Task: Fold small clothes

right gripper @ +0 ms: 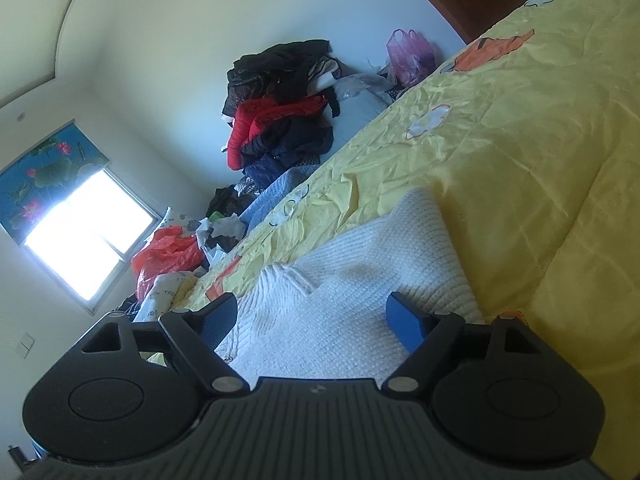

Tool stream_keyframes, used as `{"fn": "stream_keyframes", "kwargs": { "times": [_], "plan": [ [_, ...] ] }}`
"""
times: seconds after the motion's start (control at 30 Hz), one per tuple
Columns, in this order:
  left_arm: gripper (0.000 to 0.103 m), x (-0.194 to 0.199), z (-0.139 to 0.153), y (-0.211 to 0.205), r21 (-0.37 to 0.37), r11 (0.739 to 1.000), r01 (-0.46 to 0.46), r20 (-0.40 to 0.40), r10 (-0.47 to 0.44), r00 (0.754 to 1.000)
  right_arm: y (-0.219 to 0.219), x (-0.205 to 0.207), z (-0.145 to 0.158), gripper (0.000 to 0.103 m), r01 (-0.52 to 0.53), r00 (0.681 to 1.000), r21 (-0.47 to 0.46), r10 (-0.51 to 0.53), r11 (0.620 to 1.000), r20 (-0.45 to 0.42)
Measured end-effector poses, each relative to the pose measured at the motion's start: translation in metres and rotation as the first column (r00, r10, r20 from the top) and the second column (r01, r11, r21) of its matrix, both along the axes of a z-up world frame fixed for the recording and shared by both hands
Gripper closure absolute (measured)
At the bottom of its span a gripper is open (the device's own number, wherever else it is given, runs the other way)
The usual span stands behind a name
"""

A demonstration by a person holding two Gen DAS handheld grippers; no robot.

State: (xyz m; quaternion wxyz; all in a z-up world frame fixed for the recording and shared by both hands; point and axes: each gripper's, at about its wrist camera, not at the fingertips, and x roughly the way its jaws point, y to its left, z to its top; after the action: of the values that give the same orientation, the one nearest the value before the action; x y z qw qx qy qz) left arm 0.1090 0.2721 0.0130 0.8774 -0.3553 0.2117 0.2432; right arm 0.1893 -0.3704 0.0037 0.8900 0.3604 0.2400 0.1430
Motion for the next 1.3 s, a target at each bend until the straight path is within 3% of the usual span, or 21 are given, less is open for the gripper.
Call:
{"fn": "stream_keyframes", "kwargs": {
  "times": [0.03, 0.07, 0.1, 0.23, 0.37, 0.43, 0.5, 0.57, 0.7, 0.77, 0.87, 0.97, 1.07, 1.13, 1.2, 1.3],
  "plan": [
    [0.061, 0.006, -0.004, 0.0, 0.007, 1.0, 0.014, -0.026, -0.013, 1.0, 0.0, 0.0, 0.0, 0.02, 0.0, 1.0, 0.001, 0.0, 1.0, 0.0],
    [0.08, 0.011, -0.007, 0.0, 0.023, 1.0, 0.019, -0.052, -0.018, 0.998, -0.001, 0.0, 0.0, 0.02, -0.001, 1.0, 0.003, 0.001, 1.0, 0.001],
    [0.087, 0.018, -0.009, -0.004, 0.052, 0.998, 0.021, -0.099, -0.015, 0.995, 0.0, 0.0, 0.0, 0.02, -0.001, 1.0, 0.004, 0.001, 1.0, 0.001],
    [0.094, 0.031, -0.003, -0.02, 0.187, 0.982, 0.014, -0.167, 0.017, 0.986, 0.0, 0.0, 0.0, 0.019, -0.001, 1.0, 0.006, 0.001, 1.0, 0.003],
    [0.095, 0.027, 0.036, -0.06, 0.309, 0.951, 0.011, -0.051, 0.005, 0.999, 0.0, 0.0, 0.0, 0.018, -0.001, 1.0, 0.01, 0.001, 1.0, 0.006],
    [0.095, 0.025, 0.061, -0.106, 0.408, 0.91, 0.073, 0.019, -0.088, 0.996, 0.0, 0.0, 0.0, 0.018, -0.001, 1.0, 0.009, 0.001, 1.0, 0.006],
    [0.096, 0.024, 0.077, -0.155, 0.465, 0.869, 0.167, 0.073, -0.226, 0.971, -0.001, 0.0, 0.0, 0.018, -0.001, 1.0, 0.009, 0.001, 1.0, 0.006],
    [0.096, 0.023, 0.081, -0.208, 0.503, 0.81, 0.302, 0.073, -0.388, 0.919, -0.001, 0.0, 0.0, 0.018, -0.001, 1.0, 0.011, 0.0, 1.0, 0.006],
    [0.095, 0.016, 0.042, -0.308, 0.578, 0.614, 0.538, -0.06, -0.626, 0.778, -0.002, 0.0, 0.0, 0.018, 0.0, 1.0, 0.018, 0.0, 1.0, 0.008],
    [0.096, 0.015, 0.021, -0.328, 0.567, 0.568, 0.597, -0.114, -0.664, 0.739, -0.002, 0.0, -0.001, 0.018, -0.001, 1.0, 0.018, 0.001, 1.0, 0.008],
    [0.096, 0.021, 0.001, -0.332, 0.522, 0.561, 0.643, -0.173, -0.668, 0.724, -0.002, 0.0, -0.001, 0.018, 0.0, 1.0, 0.018, 0.0, 1.0, 0.009],
    [0.096, 0.025, -0.001, -0.321, 0.492, 0.583, 0.647, -0.159, -0.671, 0.725, 0.0, 0.001, 0.001, 0.018, -0.003, 1.0, 0.002, 0.003, 1.0, 0.0],
    [0.096, 0.023, 0.0, -0.321, 0.503, 0.578, 0.643, -0.158, -0.67, 0.725, 0.007, 0.004, 0.017, 0.018, 0.003, 0.996, -0.037, -0.006, 0.999, -0.09],
    [0.096, 0.022, 0.001, -0.322, 0.505, 0.58, 0.639, -0.151, -0.67, 0.727, 0.016, 0.0, 0.034, 0.014, -0.065, 0.991, 0.044, 0.07, 0.997, -0.112],
    [0.096, 0.021, 0.002, -0.322, 0.501, 0.584, 0.639, -0.137, -0.676, 0.724, 0.032, -0.001, 0.045, 0.01, -0.205, 0.969, 0.175, 0.225, 0.963, -0.099],
    [0.094, 0.008, 0.001, -0.326, 0.502, 0.549, 0.668, -0.095, -0.733, 0.673, 0.066, 0.008, 0.045, 0.006, -0.347, 0.902, 0.248, 0.394, 0.904, -0.174]
  ]
}}
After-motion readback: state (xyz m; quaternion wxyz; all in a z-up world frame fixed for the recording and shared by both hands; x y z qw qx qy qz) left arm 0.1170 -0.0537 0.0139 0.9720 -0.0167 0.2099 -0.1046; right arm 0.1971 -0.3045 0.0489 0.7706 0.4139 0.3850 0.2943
